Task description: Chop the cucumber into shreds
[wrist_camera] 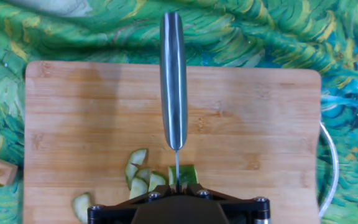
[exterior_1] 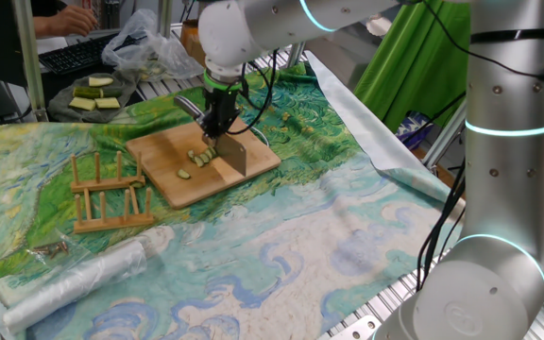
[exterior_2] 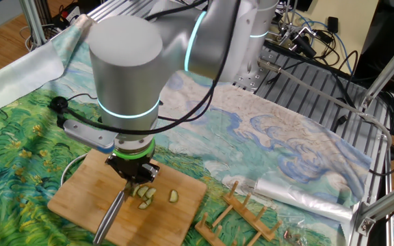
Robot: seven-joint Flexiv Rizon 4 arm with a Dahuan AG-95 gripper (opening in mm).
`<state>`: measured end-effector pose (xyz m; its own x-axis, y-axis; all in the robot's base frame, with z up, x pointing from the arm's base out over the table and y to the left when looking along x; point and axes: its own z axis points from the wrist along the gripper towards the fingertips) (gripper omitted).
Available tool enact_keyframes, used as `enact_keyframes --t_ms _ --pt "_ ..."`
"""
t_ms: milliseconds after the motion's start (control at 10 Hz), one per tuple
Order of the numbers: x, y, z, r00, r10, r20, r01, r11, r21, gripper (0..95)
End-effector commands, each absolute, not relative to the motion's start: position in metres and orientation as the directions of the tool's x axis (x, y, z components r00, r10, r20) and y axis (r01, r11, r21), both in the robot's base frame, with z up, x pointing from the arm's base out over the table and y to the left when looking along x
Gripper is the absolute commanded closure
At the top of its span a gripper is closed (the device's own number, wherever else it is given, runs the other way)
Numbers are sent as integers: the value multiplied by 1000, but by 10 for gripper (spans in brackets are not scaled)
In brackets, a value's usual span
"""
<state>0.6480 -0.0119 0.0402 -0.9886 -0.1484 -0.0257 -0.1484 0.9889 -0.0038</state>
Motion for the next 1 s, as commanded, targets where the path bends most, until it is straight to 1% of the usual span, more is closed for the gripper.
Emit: enact_keyframes --t_ms 100,200,300,400,600,800,1000 --pt "649 -11 29 -989 -145 -31 -145 989 0 950" --pt "650 -11 34 -988 -148 -39 -147 989 -5 950" --pt "650 -11 40 -989 -148 -27 -148 989 -11 950" --pt "651 -11 54 -989 -148 -6 -148 989 -18 950" --pt "650 -12 56 -989 -146 -6 -146 989 -25 950" --pt "649 -13 68 -989 -148 4 -148 988 -37 950" --pt "649 -14 73 -989 -149 8 -149 988 -43 950"
